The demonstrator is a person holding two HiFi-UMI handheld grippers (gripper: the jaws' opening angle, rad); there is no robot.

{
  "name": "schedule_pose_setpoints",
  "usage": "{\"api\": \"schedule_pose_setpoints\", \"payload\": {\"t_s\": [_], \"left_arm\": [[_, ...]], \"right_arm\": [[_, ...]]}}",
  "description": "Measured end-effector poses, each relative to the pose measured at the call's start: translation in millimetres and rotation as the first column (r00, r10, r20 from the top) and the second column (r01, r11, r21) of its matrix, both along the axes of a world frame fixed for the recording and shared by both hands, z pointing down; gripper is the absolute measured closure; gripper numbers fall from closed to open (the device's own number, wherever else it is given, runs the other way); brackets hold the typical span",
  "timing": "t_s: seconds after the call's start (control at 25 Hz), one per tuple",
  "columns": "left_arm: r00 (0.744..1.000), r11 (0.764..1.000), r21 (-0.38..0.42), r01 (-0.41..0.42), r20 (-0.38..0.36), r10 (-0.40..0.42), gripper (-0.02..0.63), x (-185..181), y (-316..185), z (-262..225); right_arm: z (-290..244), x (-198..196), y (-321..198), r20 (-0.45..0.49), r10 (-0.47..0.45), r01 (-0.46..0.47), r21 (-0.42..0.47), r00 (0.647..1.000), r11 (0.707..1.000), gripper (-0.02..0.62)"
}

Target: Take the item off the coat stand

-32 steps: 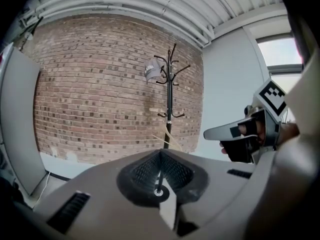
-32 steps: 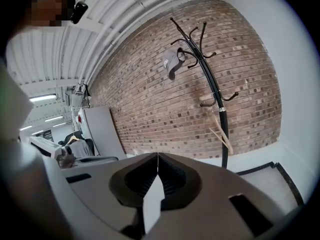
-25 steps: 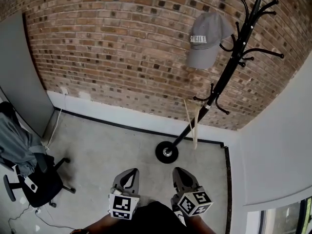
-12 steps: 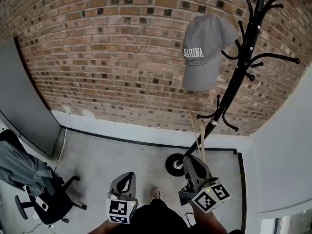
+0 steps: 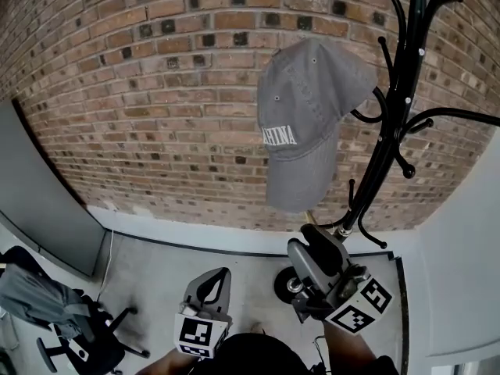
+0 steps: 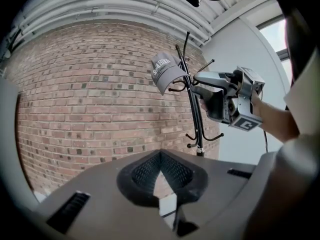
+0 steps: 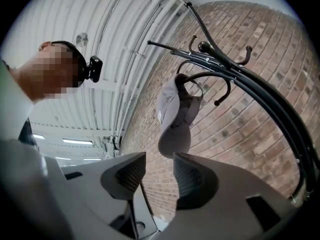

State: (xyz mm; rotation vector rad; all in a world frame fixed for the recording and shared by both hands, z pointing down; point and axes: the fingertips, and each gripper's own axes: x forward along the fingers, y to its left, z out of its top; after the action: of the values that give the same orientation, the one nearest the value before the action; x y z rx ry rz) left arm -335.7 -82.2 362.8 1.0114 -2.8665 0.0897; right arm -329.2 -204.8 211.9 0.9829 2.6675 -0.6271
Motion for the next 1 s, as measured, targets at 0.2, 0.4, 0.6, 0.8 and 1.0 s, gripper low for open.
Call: {"api": "schedule_pose_setpoints", "payload": {"t_s": [0.2,0.4,0.6,0.8,1.0], "left_arm": [[0.999,0.999,0.009,0.031,0.01,-0.031,0.565,-23,-9,-7],[0.999,0.998,0.033,0.046,0.02,-0.047,0.565,-39,-10,-9],[0.999,0.998,0.051,0.04,0.01,-0.041,0.565,-56,0,-6],[1.0,0.997,0.073,-0.026,0.014,0.025,0.565,-85,11,-7],[0.993,0.989,0.084,-0.119,0.027,0.117,0.565,-116,21,-14]], "right_arm": [[-36,-26,-7,0.073,-0.117,0.124,-0.09,0.99,0.988,0.425],[-62,-45,0,0.144,-0.166,0.179,-0.08,0.975,0.981,0.425],[-70,-63,10,0.157,-0.159,0.175,-0.098,0.975,0.98,0.425],[-75,-76,20,0.165,-0.085,0.1,-0.085,0.983,0.991,0.428],[-85,-85,31,0.192,0.021,-0.011,-0.054,0.981,0.999,0.535]]}}
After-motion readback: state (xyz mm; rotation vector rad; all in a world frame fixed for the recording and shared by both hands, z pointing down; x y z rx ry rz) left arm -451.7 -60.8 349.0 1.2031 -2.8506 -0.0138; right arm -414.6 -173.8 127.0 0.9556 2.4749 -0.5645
